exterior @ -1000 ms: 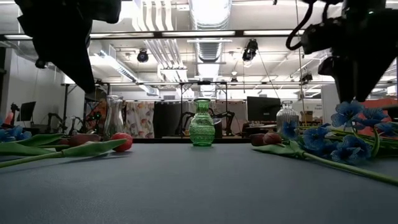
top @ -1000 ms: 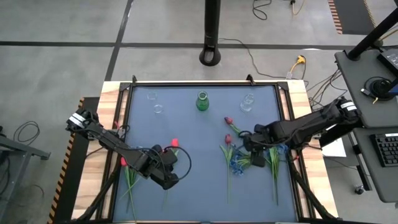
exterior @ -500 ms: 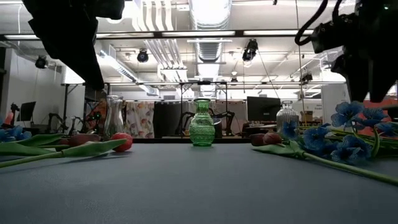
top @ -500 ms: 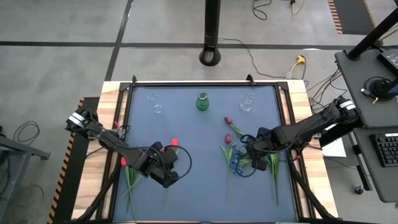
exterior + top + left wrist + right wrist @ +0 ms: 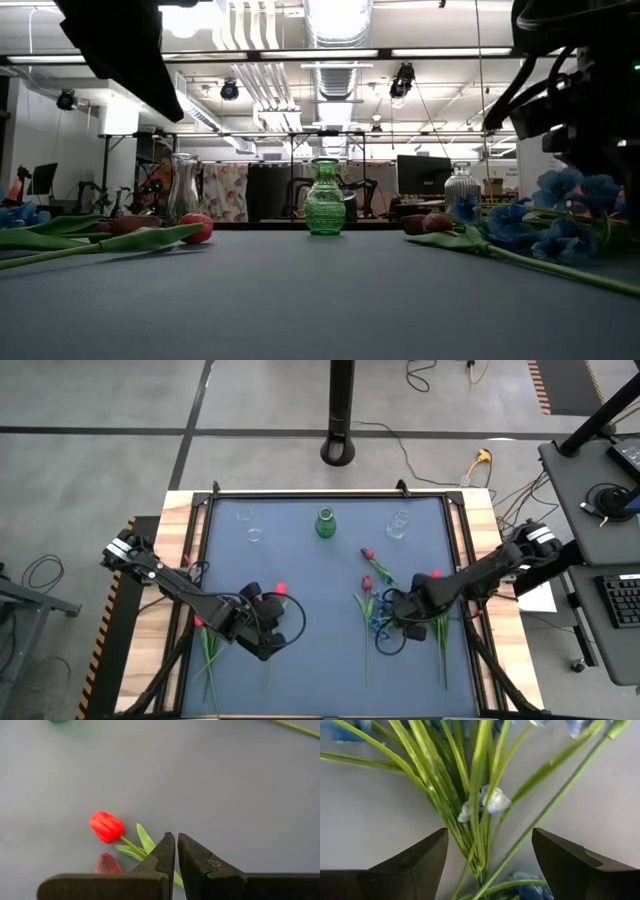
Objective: Sort flowers into vase by color
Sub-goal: Put the center blue flower into the green vase
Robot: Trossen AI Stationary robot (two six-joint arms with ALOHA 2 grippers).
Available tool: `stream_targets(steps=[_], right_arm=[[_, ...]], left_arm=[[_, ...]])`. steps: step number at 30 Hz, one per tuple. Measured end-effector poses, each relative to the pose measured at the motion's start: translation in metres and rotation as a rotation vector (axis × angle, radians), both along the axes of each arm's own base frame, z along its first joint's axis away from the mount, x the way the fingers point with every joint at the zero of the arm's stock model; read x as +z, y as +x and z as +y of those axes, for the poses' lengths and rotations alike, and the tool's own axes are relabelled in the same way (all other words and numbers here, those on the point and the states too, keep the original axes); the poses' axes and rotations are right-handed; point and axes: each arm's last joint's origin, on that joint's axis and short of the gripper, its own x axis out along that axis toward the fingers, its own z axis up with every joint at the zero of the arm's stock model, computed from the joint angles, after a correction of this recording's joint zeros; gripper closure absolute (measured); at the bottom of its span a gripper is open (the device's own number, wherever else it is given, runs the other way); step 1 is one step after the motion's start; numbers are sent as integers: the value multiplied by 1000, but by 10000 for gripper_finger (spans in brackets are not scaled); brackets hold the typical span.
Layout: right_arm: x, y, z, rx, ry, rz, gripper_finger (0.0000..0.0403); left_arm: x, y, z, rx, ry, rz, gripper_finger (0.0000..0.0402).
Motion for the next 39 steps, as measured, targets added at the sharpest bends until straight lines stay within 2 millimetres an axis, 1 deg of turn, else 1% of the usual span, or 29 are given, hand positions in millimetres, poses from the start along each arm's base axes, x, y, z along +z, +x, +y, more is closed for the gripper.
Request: stream_targets(steps=[4,8,11,14,24,29,33,39], right_arm=[[-6,6,3,18,9,-23,130],[-14,9,3,21,-8,3,137],[-18,10,4,21,-13,18,151],[-19,11,4,21,-11,19,177],[-18,14,5,20,-5,-14,306],[-18,14,5,14,-3,-20,357],[-18,15,5,24,1,-23,376],[-18,14,5,35,3,-24,376]], left_arm=[[0,0,0,-13,25,-1,395],[0,0,0,-34,39,8,395],[0,0,0,-38,42,9,395],[0,0,1,-33,54,2,395],[1,1,2,-16,96,-25,395],[3,3,1,1,100,-69,395],[6,10,-2,3,66,-142,395],[16,16,-4,28,91,-238,395]])
